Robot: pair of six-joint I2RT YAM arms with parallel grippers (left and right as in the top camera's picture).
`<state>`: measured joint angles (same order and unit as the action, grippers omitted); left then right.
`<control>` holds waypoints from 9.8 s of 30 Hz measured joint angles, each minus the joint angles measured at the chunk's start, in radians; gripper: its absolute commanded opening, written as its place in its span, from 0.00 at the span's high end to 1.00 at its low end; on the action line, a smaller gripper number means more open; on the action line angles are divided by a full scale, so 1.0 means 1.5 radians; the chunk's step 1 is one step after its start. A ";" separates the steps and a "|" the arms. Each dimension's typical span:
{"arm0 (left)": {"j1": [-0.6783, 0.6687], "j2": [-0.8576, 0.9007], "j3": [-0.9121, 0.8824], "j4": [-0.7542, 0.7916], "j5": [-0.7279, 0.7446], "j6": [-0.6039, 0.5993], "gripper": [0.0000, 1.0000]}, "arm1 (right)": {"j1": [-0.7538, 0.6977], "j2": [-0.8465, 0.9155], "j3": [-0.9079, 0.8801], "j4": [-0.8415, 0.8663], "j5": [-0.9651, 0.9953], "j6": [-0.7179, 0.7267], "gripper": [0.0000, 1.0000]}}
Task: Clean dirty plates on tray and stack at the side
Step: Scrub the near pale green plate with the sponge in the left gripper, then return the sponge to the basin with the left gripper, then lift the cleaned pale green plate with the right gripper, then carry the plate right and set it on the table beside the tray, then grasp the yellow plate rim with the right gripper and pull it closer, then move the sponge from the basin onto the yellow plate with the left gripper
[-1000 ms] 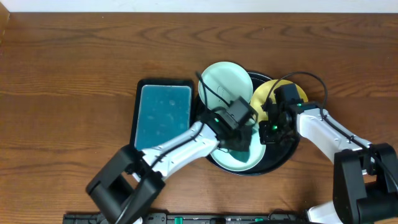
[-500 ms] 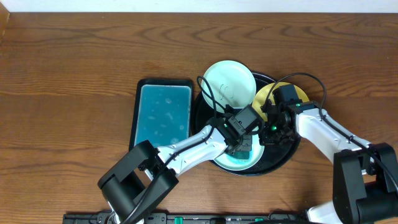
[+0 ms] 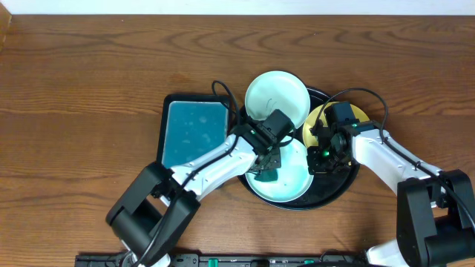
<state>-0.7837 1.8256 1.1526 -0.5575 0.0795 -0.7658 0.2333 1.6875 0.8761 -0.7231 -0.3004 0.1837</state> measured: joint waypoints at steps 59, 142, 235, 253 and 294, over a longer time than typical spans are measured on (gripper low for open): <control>-0.034 0.024 0.009 -0.019 0.016 0.013 0.93 | 0.000 0.000 0.000 -0.003 0.001 0.000 0.99; 0.303 -0.118 -0.061 -0.104 -0.038 0.354 0.92 | 0.483 -0.249 0.004 0.191 0.893 -0.252 0.99; 0.303 -0.118 -0.062 -0.108 -0.038 0.354 0.92 | -0.292 -0.022 0.008 0.217 -0.003 -0.058 0.85; 0.303 -0.118 -0.062 -0.105 -0.038 0.354 0.92 | -0.273 -0.104 0.009 0.010 -0.019 -0.039 0.99; 0.012 -0.070 -0.060 0.190 0.226 0.169 0.92 | -0.006 -0.104 -0.092 0.101 0.047 0.096 0.99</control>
<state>-0.7654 1.7199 1.0622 -0.2722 0.4191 -0.5125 0.2249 1.5311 0.7376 -0.5713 -0.2306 0.3271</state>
